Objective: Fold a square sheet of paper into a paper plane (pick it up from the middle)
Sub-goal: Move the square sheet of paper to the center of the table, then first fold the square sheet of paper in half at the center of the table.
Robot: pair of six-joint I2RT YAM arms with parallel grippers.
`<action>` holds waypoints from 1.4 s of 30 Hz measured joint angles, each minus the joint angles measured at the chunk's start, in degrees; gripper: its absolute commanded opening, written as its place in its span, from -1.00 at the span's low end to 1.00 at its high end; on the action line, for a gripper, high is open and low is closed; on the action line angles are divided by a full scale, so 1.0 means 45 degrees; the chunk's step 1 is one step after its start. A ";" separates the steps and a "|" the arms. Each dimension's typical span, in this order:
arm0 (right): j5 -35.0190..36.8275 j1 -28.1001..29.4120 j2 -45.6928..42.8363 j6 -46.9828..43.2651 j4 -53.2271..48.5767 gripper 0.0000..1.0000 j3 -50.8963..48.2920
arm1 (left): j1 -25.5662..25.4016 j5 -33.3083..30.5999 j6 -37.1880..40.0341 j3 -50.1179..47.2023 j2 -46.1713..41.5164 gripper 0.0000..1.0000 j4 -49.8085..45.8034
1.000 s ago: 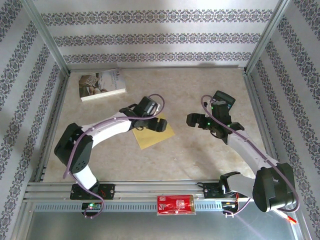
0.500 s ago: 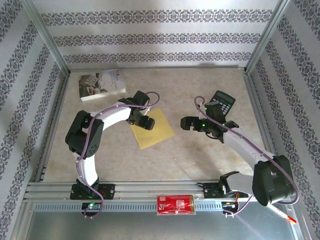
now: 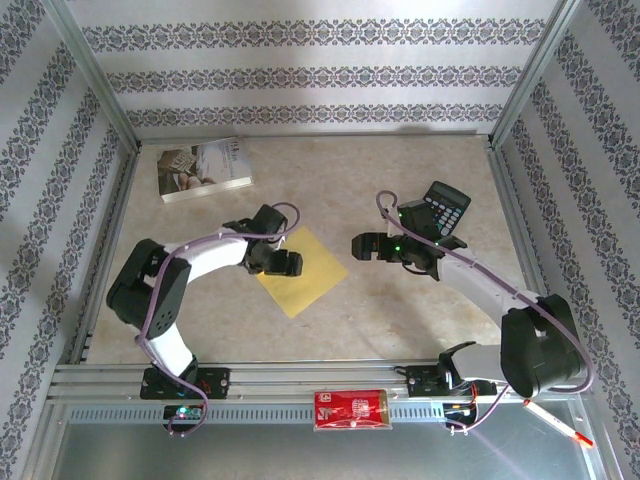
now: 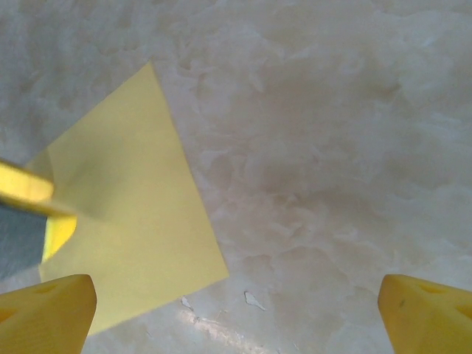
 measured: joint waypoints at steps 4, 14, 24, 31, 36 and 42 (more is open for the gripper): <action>-0.0092 0.0214 0.0563 0.0000 0.0058 0.96 0.0267 | -0.1287 -0.0044 -0.1010 -0.0840 -0.1122 0.71 -0.0146; -0.0291 -0.0597 -0.0019 -0.0053 -0.0087 0.96 0.0291 | -0.1957 -0.1112 0.2331 0.2268 -0.0855 1.00 -0.2905; -0.0631 -0.1744 -0.0850 -0.0058 -0.0092 0.96 0.0039 | -0.1962 -0.1423 0.5265 0.4731 0.1724 1.00 -0.5430; -0.0763 -0.1826 -0.0928 -0.0058 -0.0097 0.97 -0.0141 | -0.1962 -0.1277 0.5848 0.5731 0.3133 1.00 -0.6159; -0.0845 -0.1826 -0.0928 -0.0058 -0.0112 0.96 -0.0277 | -0.1962 -0.1239 0.6028 0.6125 0.3755 1.00 -0.6436; -0.0865 -0.1826 -0.0928 -0.0058 -0.0121 0.96 -0.0306 | -0.1962 -0.1239 0.6037 0.6266 0.4197 1.00 -0.6547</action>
